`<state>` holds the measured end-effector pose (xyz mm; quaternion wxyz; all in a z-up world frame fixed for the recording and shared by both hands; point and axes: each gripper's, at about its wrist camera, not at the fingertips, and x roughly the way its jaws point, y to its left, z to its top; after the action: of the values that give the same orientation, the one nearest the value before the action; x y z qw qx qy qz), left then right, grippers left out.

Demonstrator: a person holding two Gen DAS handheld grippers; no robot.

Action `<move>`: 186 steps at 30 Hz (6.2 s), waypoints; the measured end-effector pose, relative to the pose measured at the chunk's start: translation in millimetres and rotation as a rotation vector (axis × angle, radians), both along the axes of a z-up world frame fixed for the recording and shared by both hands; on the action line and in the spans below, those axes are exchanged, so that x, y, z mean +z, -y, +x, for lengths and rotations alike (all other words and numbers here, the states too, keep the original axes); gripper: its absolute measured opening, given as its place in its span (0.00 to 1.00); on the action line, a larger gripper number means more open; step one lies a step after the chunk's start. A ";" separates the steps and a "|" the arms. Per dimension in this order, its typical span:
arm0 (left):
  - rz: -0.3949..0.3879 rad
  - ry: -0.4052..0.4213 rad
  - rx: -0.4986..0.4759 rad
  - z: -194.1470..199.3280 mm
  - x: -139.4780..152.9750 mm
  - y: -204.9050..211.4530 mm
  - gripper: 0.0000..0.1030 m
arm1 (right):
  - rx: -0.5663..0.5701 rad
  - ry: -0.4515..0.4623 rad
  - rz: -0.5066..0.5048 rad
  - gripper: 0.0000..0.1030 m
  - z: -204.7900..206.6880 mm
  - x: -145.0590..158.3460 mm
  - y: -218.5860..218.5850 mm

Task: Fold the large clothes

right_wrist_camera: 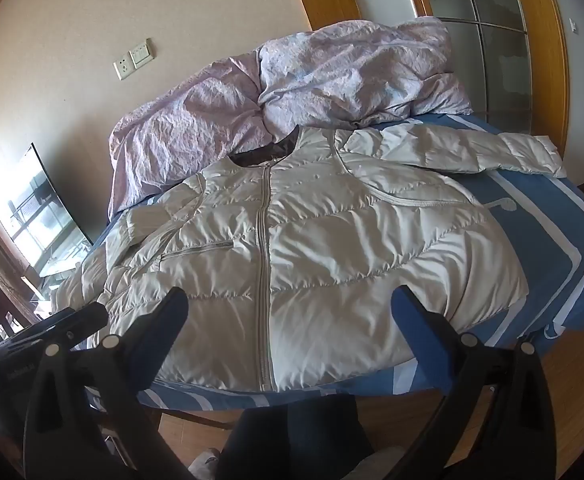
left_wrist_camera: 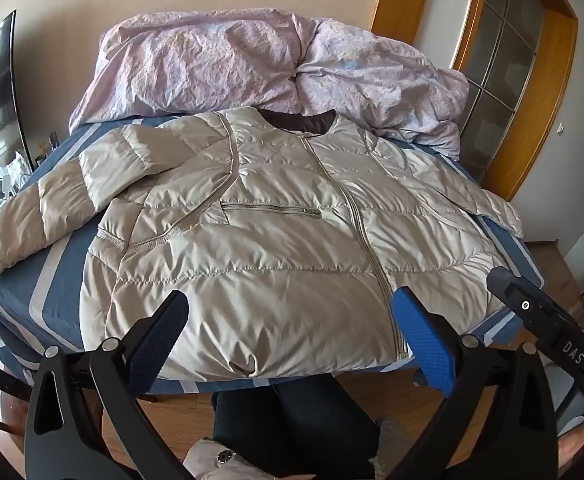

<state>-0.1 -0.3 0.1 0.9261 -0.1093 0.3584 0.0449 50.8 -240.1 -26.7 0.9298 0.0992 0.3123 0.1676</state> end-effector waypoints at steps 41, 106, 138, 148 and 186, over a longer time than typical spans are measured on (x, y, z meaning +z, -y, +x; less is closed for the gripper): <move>0.000 0.002 0.000 0.0 0.1 0.1 0.99 | -0.001 -0.003 0.006 0.98 -0.4 -0.3 -0.6; -0.004 -0.008 0.002 7.7 0.4 -4.7 0.99 | -0.024 -0.019 0.014 0.98 18.6 -6.8 4.3; -0.047 -0.114 -0.025 176.3 -19.7 -78.3 0.99 | -0.778 -0.427 0.704 0.53 270.9 -105.7 337.6; -0.075 -0.044 0.006 176.0 -23.1 -98.8 0.99 | -0.862 -0.422 0.655 0.13 297.0 -111.9 355.1; -0.087 0.075 0.151 129.3 -15.2 -165.7 0.99 | 0.214 -0.249 -0.073 0.04 311.2 -9.0 -132.3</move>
<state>129.2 165.5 -15.0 0.9272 -0.1779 0.3158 0.0950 362.0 -107.9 -35.7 0.8638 0.0513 0.4396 0.2409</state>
